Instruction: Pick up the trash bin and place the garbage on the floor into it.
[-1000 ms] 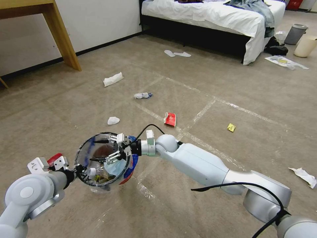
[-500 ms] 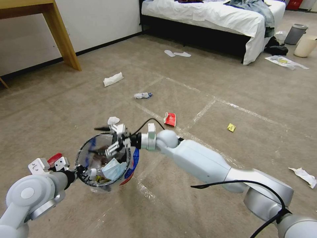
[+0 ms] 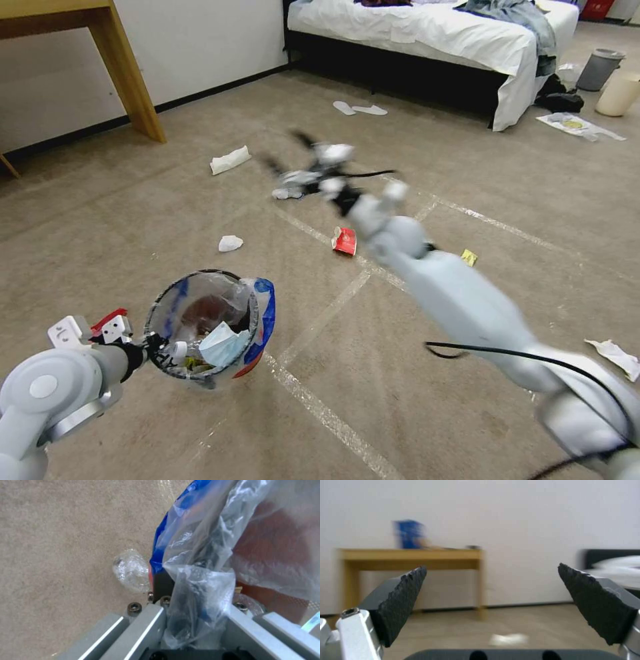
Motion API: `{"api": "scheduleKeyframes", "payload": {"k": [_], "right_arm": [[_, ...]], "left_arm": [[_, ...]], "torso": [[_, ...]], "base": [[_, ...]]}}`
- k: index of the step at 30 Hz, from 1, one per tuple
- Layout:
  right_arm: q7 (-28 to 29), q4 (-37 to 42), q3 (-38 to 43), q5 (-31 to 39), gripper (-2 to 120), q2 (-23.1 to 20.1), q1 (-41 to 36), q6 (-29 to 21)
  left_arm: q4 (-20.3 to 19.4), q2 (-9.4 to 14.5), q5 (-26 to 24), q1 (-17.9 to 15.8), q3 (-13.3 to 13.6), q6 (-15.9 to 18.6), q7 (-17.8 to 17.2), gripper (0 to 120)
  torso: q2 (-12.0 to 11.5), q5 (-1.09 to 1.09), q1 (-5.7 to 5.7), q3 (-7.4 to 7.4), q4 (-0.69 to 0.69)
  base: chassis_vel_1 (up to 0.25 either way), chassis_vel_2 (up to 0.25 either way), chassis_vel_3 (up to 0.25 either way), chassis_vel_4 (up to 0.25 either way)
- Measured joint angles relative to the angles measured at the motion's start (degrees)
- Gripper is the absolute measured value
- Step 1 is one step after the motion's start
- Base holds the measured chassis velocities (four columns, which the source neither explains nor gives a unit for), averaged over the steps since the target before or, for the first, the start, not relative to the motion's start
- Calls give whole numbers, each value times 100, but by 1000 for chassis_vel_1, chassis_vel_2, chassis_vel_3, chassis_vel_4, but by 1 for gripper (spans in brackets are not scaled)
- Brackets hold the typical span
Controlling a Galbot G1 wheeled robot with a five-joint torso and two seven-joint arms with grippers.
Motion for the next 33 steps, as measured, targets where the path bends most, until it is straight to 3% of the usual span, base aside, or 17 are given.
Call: {"api": "scheduleKeyframes", "payload": {"k": [4, 10, 23, 25, 29, 33], "right_arm": [[124, 358, 946, -585, 100, -293, -1086, 97], [157, 715, 1977, -994, 100, -177, -2449, 328], [26, 1367, 2998, -1480, 100, 108, -3797, 466], [94, 1571, 3128, -1652, 100, 292, -4181, 480], [147, 1648, 3177, -1693, 100, 425, -4336, 480], [235, 1786, 3345, -1826, 100, 846, -4663, 509]], "left_arm": [[37, 60, -12, 32, -61, 90, -18, 0], [68, 70, 9, 25, -72, 97, -77, 0], [-70, 225, -218, 216, -395, 166, -379, 0], [-101, 295, -359, 308, -595, 224, -454, 0], [-111, 295, -423, 343, -678, 231, -472, 0], [-132, 224, -489, 402, -759, 263, -566, 0]], "torso": [[0, -2, 0, 0, 3], [0, 0, 0, -1, 2], [0, -4, -1, 0, 4], [0, -5, -1, 0, 5], [0, -4, -1, 0, 4], [0, -4, -1, 0, 5]], "base": [[0, 0, 0, 0], [0, 0, 0, 0], [0, 0, 0, 0], [0, 0, 0, 0], [0, 0, 0, 0], [0, 0, 0, 0]]}}
